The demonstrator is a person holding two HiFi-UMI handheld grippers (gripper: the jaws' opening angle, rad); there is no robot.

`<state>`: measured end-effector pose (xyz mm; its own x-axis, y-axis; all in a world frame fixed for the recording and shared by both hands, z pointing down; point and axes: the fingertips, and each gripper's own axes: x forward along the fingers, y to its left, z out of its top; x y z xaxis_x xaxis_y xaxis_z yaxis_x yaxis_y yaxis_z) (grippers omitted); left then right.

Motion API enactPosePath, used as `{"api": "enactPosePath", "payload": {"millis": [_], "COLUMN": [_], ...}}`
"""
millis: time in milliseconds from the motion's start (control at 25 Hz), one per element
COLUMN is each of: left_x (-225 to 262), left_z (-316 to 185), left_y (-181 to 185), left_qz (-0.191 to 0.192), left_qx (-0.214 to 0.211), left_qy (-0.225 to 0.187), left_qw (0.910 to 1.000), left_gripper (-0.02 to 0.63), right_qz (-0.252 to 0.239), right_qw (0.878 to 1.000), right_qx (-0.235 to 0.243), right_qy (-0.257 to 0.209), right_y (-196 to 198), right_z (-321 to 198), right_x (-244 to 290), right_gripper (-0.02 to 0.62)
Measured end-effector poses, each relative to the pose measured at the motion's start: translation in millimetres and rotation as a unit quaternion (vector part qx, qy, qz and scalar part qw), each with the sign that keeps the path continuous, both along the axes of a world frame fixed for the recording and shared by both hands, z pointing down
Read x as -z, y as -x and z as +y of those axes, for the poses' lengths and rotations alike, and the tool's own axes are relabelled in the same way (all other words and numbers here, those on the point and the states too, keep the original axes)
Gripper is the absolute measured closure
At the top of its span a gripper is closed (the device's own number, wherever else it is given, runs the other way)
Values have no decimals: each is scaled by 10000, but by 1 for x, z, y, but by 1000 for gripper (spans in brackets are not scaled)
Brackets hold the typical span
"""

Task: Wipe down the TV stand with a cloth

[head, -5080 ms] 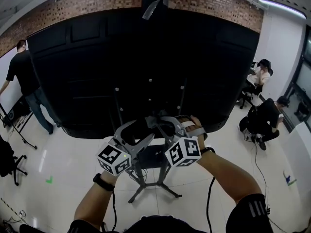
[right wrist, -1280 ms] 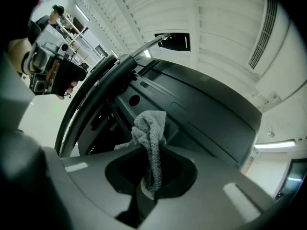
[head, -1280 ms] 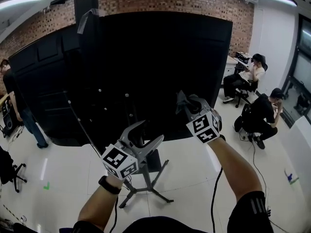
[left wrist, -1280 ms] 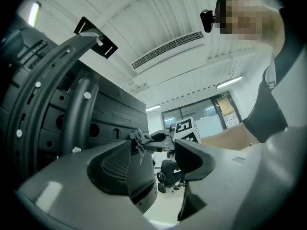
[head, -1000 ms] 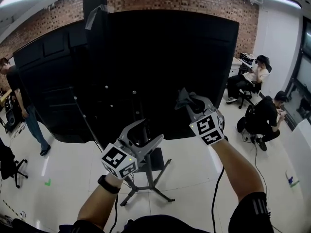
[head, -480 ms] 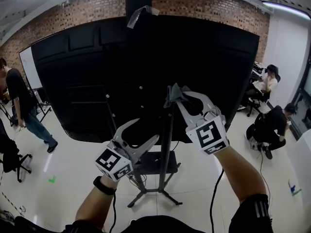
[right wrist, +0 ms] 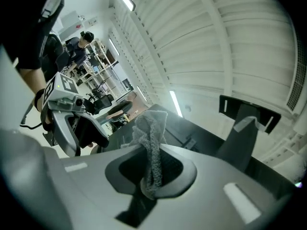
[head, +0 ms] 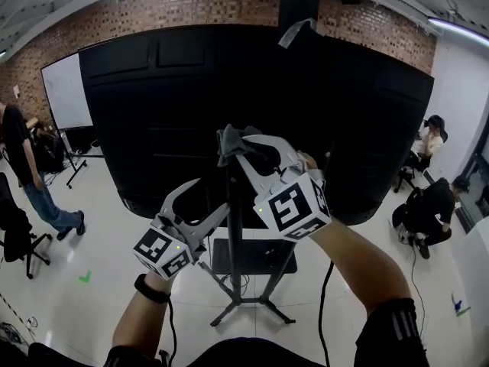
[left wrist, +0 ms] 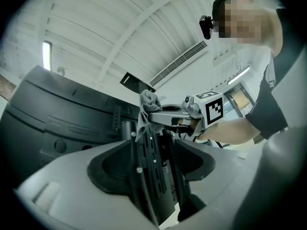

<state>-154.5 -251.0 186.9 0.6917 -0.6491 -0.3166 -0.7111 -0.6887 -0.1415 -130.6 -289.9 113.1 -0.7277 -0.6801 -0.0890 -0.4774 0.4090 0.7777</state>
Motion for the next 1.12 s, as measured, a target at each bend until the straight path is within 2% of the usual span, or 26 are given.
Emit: {"api": "enactPosePath", "payload": {"millis": [280, 600, 760, 920, 1120], "left_x": [-8, -19, -24, -28, -30], "left_z": [-7, -17, -22, -25, -30], "left_y": [84, 145, 162, 170, 164], "left_qz": [2, 40, 45, 94, 102], "left_qx": [319, 520, 571, 569, 433], "left_qy": [117, 197, 258, 325, 327], "left_qw": [9994, 9984, 9980, 9978, 9985], "left_gripper": [298, 298, 298, 298, 298], "right_qz": [466, 1319, 1680, 2014, 2570], "right_qw": [9989, 9909, 9843, 9761, 9555], "right_qx": [58, -199, -467, -706, -1128], "right_qy": [78, -155, -255, -402, -909], "right_y": [110, 206, 227, 229, 214], "right_z": [-23, -55, -76, -89, -90], "right_x": [-13, -37, -46, -55, -59], "right_gripper": [562, 562, 563, 563, 563]}}
